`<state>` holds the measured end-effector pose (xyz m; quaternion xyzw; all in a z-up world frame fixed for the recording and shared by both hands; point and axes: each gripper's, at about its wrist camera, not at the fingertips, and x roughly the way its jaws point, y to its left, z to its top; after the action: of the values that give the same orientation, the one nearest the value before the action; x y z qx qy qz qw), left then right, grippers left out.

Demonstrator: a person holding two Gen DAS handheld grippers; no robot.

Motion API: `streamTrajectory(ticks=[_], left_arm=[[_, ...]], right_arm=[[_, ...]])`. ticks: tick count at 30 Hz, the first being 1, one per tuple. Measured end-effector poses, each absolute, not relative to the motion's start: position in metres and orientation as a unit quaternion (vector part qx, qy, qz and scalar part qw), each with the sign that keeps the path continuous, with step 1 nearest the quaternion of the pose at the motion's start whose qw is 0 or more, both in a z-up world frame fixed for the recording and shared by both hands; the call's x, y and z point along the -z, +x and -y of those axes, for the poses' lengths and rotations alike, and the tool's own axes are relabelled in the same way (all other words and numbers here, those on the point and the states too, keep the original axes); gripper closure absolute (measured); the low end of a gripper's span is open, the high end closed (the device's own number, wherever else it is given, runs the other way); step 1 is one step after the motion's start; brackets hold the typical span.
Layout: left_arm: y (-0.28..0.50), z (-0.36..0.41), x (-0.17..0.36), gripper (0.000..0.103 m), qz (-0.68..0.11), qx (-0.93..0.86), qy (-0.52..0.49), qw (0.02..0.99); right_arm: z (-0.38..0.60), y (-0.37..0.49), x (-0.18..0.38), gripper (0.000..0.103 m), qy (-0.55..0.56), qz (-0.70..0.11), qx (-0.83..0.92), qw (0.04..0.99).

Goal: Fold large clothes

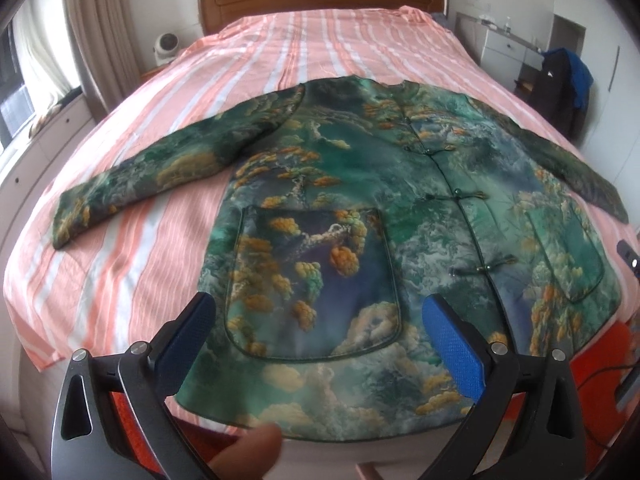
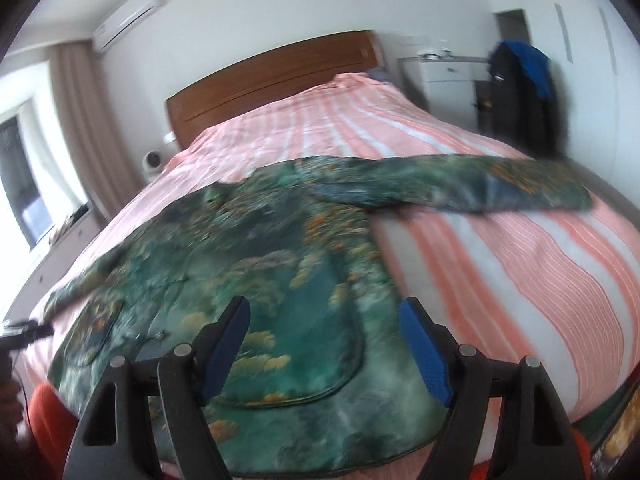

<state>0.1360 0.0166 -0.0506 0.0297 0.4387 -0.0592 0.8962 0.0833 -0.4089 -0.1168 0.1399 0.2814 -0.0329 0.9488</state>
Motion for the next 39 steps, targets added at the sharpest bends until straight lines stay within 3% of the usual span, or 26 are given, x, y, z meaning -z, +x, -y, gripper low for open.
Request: streamTrajectory(ticks=[7,10,14,18,26,30,35,36,38,39], left_arm=[[0.139,-0.03,0.055,0.0,-0.45,0.043,0.003,0.892],[0.141,-0.034,0.056,0.0,-0.449,0.035,0.004,0.893],[0.15,-0.034,0.067,0.0,-0.479,0.052,0.002,0.876],[0.149,-0.027,0.086,0.001,-0.516,0.064,0.018,0.854],[0.152,-0.081,0.084,0.0,-0.485,0.075,-0.021,0.871],[0.167,-0.117,0.107,0.0,-0.526,0.105,-0.062,0.841],[0.167,-0.096,0.126,0.002,-0.541,0.152,-0.015,0.827],[0.166,-0.092,0.129,0.004,-0.542,0.151,-0.005,0.827],[0.166,-0.091,0.132,0.034,-0.546,0.144,-0.002,0.826],[0.166,-0.094,0.131,0.056,-0.547,0.134,-0.01,0.826]], right_arm=[[0.374,0.08,0.109,0.025,0.06,-0.268,0.013,0.961],[0.365,0.081,0.108,0.013,0.036,-0.273,0.016,0.961],[0.363,0.083,0.113,0.012,0.026,-0.293,0.021,0.955],[0.372,0.079,0.118,0.012,0.044,-0.306,0.025,0.951],[0.395,0.069,0.125,0.012,0.083,-0.35,0.033,0.932],[0.436,0.079,0.14,0.012,0.12,-0.409,0.039,0.904],[0.456,0.104,0.164,0.012,0.173,-0.473,-0.025,0.864],[0.455,0.11,0.17,0.012,0.178,-0.486,-0.039,0.854],[0.453,0.117,0.183,0.02,0.181,-0.517,-0.042,0.836],[0.452,0.119,0.185,0.027,0.181,-0.525,-0.04,0.831]])
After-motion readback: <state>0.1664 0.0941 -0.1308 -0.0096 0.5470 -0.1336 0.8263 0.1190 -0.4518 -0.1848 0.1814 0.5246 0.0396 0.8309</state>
